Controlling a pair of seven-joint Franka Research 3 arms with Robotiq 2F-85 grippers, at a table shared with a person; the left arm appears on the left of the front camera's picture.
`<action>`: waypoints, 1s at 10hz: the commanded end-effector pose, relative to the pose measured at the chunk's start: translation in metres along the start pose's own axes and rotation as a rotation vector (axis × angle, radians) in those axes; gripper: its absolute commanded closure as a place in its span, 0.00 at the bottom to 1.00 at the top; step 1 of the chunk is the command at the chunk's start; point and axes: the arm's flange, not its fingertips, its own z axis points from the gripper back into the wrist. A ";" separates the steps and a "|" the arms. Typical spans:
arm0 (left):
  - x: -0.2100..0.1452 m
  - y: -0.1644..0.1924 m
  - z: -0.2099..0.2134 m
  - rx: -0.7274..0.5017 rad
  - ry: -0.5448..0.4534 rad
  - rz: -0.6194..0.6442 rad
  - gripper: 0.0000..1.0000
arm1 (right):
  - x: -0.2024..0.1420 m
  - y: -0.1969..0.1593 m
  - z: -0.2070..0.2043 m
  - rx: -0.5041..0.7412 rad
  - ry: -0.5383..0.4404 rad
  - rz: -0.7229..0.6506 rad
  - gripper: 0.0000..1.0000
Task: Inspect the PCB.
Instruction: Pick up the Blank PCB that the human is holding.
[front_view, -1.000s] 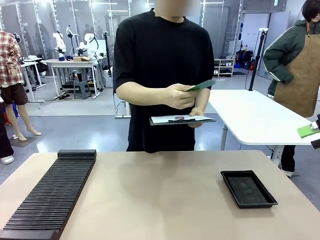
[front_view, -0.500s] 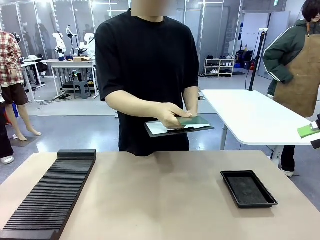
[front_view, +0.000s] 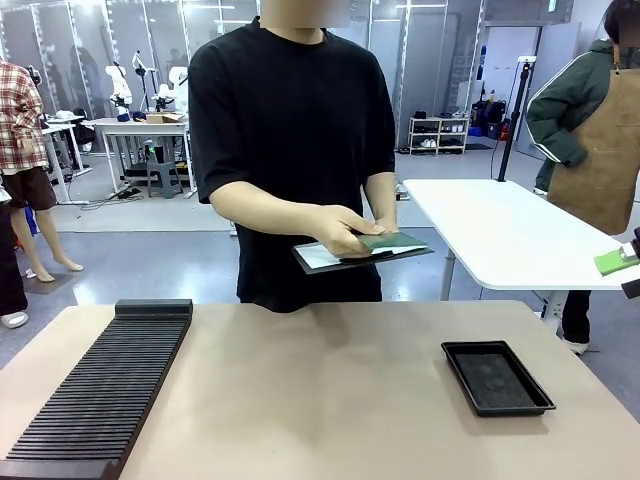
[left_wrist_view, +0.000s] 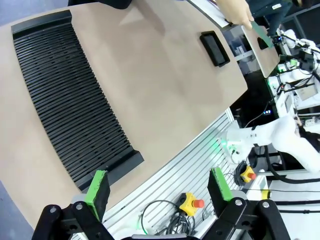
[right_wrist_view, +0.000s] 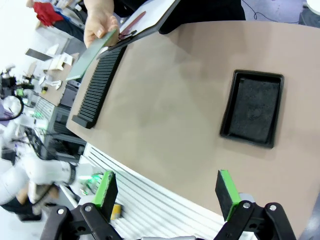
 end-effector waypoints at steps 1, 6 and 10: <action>0.003 -0.001 0.004 0.009 0.025 0.021 0.00 | 0.023 0.010 -0.014 0.097 0.073 -0.262 0.00; 0.003 -0.001 0.004 0.009 0.025 0.021 0.00 | 0.071 0.048 -0.113 0.340 0.233 -0.569 0.00; 0.003 -0.001 0.004 0.009 0.025 0.021 0.00 | 0.096 0.068 -0.173 0.528 0.283 -0.668 0.00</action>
